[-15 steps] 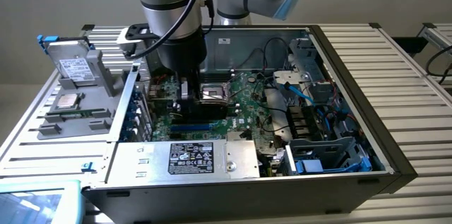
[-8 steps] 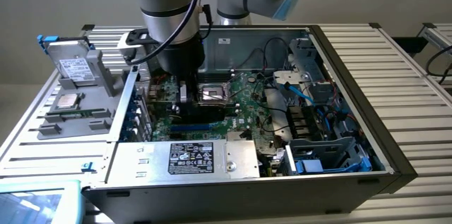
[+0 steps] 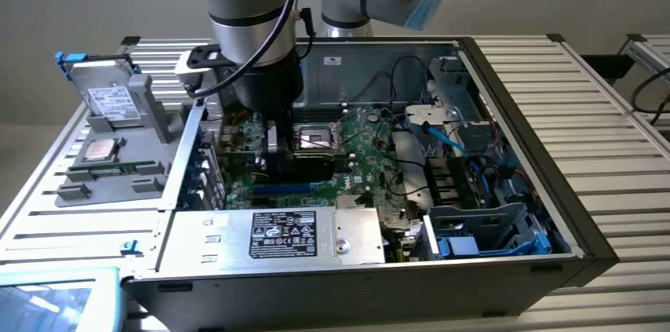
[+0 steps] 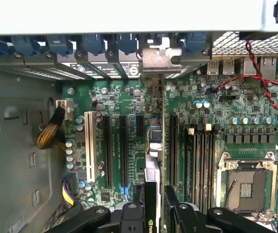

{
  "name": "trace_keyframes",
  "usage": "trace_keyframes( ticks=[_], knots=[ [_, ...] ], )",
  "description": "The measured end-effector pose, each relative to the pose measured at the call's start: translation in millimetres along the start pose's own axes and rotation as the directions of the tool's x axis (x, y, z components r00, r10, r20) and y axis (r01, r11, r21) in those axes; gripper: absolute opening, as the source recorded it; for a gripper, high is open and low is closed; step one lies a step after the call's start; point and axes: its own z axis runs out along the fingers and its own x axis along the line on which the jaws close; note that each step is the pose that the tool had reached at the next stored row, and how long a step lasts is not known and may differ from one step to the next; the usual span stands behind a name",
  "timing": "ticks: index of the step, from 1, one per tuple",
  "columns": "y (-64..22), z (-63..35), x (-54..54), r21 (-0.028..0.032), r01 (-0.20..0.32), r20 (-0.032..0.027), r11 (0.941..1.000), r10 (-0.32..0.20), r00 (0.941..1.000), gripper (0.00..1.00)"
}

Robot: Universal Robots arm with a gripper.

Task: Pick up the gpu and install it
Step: 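Insert the gpu into the slot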

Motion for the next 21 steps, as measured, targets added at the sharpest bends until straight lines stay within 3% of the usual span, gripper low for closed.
trace_keyframes(
  ticks=[7, 13, 21],
  knots=[
    [1.6, 3.0, -7.6, 0.0004, 0.006, -0.0060, 1.0000, -0.006, 1.0000, 0.27],
    [2.0, 3.0, -7.6, 0.0005, 0.023, -0.0184, 0.9997, -0.023, 0.9996, 0.27],
    [2.1, 3.7, -7.2, 0.0005, 0.023, -0.0186, 0.9997, -0.023, 0.9996, 0.27]
  ],
)
